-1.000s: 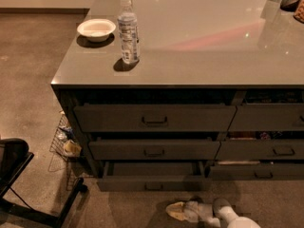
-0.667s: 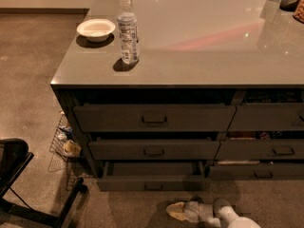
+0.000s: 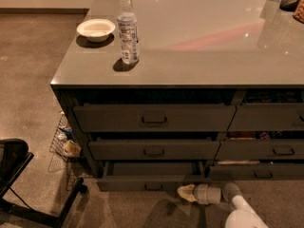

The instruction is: Close bottom drawer

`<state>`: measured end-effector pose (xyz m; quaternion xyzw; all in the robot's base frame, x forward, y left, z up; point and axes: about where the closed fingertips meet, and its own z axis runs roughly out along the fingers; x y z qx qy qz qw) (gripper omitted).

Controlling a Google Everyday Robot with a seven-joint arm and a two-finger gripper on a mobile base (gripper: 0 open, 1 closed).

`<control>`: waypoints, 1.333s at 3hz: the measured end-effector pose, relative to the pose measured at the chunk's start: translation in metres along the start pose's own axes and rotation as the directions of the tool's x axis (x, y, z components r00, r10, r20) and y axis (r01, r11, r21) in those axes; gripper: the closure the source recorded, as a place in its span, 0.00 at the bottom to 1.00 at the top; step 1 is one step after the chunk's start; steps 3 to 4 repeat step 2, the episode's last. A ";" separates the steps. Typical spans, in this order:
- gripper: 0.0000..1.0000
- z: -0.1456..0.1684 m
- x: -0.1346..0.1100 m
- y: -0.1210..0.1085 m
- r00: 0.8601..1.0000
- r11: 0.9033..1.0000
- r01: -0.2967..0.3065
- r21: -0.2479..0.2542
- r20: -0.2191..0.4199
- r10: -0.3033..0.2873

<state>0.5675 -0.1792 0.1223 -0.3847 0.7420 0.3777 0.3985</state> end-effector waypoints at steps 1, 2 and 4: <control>1.00 -0.013 -0.009 -0.026 0.999 0.999 0.010 0.053 -0.032 -0.008; 1.00 -0.013 -0.009 -0.026 0.999 0.999 0.010 0.053 -0.032 -0.008; 1.00 -0.013 -0.009 -0.026 0.999 0.999 0.010 0.053 -0.032 -0.008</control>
Offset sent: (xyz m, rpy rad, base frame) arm 0.0227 -0.0199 0.0062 -0.0514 -0.0092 -0.0356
